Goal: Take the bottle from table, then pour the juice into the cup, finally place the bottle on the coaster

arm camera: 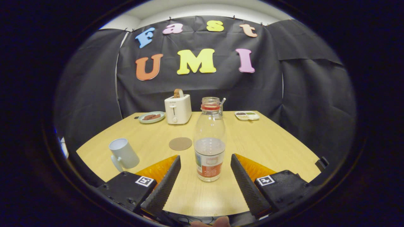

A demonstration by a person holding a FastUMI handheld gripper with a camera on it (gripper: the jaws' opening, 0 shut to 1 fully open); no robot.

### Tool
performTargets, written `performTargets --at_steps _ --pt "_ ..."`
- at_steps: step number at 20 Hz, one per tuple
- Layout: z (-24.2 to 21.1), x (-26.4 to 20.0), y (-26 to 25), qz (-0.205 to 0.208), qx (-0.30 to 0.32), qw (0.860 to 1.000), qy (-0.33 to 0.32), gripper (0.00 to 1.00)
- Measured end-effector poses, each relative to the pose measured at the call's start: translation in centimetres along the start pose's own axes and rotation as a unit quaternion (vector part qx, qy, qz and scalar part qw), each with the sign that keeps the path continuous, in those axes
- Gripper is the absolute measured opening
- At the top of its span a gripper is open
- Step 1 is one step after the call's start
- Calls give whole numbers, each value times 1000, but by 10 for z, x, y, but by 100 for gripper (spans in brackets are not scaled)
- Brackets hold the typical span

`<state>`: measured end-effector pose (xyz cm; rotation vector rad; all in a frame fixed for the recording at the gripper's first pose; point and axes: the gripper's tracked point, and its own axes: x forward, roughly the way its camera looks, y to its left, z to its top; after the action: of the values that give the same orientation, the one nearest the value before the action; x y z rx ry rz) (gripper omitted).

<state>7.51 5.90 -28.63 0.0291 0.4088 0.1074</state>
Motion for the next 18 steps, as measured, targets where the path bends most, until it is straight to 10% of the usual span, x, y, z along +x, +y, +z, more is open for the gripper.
performTargets --at_steps 18 --pt "-4 82 6 0 83 996 -17 100"
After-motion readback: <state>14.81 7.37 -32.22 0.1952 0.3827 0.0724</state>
